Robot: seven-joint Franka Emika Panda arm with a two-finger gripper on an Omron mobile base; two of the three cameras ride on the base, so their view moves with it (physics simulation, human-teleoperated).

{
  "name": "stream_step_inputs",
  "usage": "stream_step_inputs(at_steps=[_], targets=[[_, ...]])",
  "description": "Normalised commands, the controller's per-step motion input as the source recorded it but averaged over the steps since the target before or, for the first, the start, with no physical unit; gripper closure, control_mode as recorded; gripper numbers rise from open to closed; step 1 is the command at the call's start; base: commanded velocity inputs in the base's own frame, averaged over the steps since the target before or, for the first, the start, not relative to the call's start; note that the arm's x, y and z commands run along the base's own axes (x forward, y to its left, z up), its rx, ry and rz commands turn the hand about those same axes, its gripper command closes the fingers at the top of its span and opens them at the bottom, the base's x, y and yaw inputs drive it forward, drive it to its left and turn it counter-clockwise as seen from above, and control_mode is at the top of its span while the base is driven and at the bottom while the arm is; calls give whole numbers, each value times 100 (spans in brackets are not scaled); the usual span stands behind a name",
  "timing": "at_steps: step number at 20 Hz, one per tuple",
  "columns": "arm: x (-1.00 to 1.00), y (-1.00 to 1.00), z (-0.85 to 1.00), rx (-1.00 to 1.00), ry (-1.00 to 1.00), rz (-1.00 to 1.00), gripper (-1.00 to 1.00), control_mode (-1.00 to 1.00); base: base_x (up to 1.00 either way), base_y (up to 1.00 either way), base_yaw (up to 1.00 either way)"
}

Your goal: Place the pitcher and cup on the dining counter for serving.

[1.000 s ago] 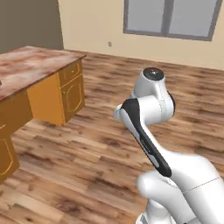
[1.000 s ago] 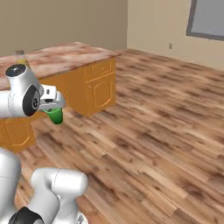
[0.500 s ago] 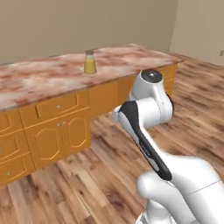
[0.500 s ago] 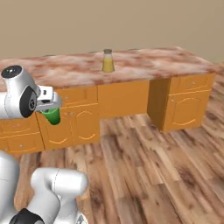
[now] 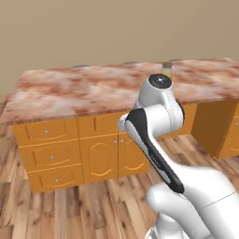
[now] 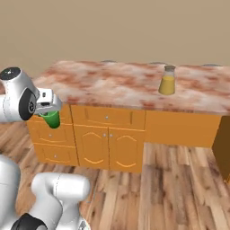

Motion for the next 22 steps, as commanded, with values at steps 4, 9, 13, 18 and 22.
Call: stream_step_inputs(at_steps=[4, 9, 13, 18, 22], targets=[[0, 0, 0, 0, 0, 0, 100, 100, 100, -30, 33], [0, 0, 0, 0, 0, 0, 100, 100, 96, -47, -1], [0, 0, 0, 0, 0, 0, 100, 100, 77, 0, -36], [0, 0, 0, 0, 0, 0, 100, 100, 85, 11, -27], [0, 0, 0, 0, 0, 0, 100, 100, 73, 0, -10]])
